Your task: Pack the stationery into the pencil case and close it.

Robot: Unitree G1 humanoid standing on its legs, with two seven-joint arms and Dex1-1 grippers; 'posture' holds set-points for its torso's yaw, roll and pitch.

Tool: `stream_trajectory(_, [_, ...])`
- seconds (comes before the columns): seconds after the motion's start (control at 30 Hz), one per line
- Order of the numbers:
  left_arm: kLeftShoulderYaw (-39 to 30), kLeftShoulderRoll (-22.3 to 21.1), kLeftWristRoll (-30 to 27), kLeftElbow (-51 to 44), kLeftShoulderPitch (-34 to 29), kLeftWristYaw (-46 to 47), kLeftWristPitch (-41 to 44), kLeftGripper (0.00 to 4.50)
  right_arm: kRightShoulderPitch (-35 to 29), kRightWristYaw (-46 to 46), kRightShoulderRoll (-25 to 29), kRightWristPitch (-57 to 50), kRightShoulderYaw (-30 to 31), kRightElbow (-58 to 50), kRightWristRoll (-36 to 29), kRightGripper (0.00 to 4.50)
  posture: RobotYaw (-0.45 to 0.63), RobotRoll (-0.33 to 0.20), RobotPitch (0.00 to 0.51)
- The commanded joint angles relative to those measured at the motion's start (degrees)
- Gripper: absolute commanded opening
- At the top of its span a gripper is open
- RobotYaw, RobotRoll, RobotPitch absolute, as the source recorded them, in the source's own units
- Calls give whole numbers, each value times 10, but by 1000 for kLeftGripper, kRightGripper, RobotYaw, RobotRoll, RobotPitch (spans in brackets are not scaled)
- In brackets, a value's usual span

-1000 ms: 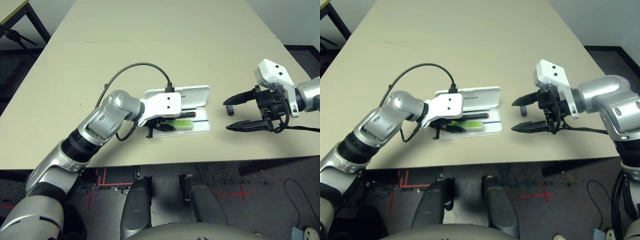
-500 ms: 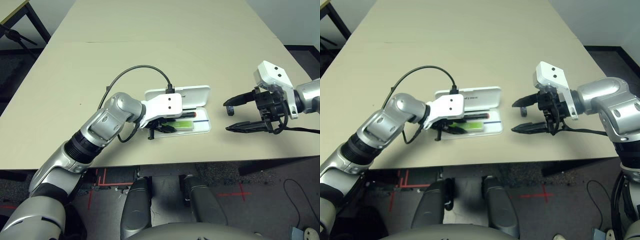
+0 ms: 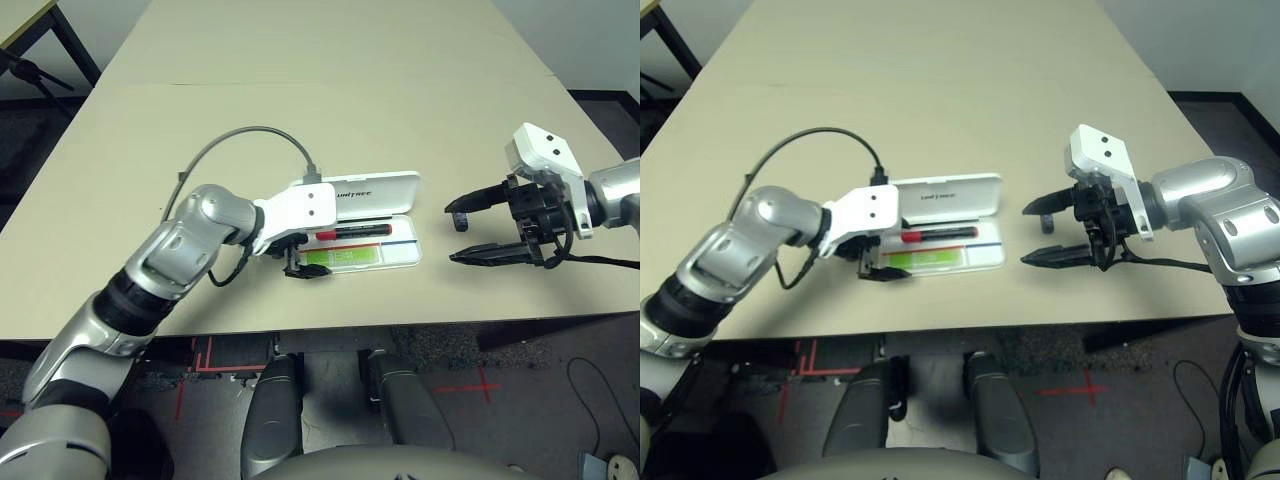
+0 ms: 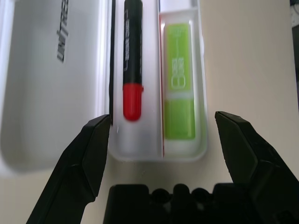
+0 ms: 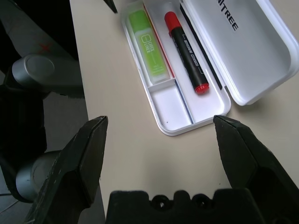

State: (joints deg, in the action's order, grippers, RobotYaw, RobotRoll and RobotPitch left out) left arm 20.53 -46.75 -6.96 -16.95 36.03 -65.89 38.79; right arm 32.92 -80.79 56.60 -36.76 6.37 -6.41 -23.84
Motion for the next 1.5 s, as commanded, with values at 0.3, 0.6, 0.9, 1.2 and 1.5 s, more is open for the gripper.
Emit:
stream_trajectory(0.3, [-96,-48,2,90,-68,15,-111,4480,3,0,-14,12,12,17,13,4500,-3,0,169])
stream_trajectory(0.6, [-181,-53,-98,3,-107,-1,-67,4480,-7,0,-5,11,3,20,16,4500,-5,0,167])
stream_trajectory(0.9, [-232,-104,-185,-123,-138,-9,-10,4480,-31,29,28,-25,-22,11,12,4500,2,0,169])
stream_trajectory(1.2, [-223,-118,-195,-148,-136,10,4,4480,-11,142,43,-215,-37,-17,-1,4500,3,0,173])
stream_trajectory(1.5, [-205,-121,-185,-144,-138,14,-4,4480,44,318,-5,-363,-15,22,55,4500,-3,0,180])
